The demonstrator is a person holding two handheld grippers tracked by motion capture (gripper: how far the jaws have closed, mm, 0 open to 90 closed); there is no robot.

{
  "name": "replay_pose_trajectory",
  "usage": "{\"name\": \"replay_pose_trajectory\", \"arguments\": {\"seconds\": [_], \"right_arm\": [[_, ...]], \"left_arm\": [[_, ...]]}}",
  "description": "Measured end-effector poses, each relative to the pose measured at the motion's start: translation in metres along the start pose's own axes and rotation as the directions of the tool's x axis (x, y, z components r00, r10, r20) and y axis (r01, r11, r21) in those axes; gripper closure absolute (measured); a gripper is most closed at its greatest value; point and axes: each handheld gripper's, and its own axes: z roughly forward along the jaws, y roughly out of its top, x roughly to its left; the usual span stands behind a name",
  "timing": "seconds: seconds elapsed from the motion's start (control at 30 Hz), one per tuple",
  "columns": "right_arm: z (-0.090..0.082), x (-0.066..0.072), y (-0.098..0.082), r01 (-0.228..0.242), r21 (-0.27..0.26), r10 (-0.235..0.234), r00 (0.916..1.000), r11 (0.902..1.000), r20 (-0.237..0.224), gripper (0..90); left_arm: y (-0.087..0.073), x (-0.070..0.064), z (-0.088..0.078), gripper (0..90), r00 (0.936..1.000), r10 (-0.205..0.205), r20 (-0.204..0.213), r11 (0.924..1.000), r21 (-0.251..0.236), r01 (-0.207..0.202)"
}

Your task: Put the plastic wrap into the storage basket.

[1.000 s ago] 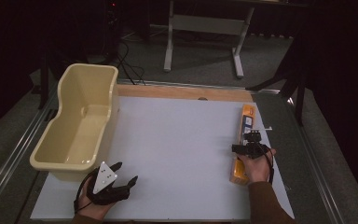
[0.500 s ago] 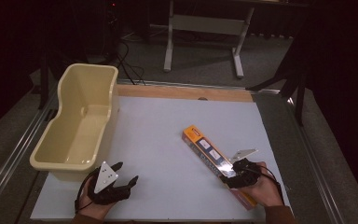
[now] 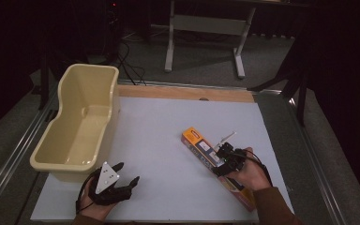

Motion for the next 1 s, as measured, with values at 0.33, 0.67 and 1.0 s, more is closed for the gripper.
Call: {"name": "replay_pose_trajectory", "arguments": {"seconds": [0.33, 0.67, 1.0], "right_arm": [[0.022, -0.011, 0.024, -0.079, 0.179, 0.093, 0.9931, 0.9807, -0.071, 34.1], [0.028, -0.009, 0.030, -0.118, 0.227, 0.130, 0.9907, 0.9667, -0.040, 37.1], [0.026, -0.006, 0.031, -0.115, 0.236, 0.126, 0.9916, 0.9648, -0.030, 39.4]], "left_arm": [[0.000, 0.000, 0.000, 28.4, 1.0000, -0.001, 0.002, 1.0000, -0.001, 0.001], [0.000, 0.000, 0.000, 28.5, 1.0000, 0.002, 0.001, 1.0000, 0.002, -0.002], [0.000, 0.000, 0.001, 28.5, 1.0000, -0.001, -0.001, 1.0000, 0.002, 0.001]]}}
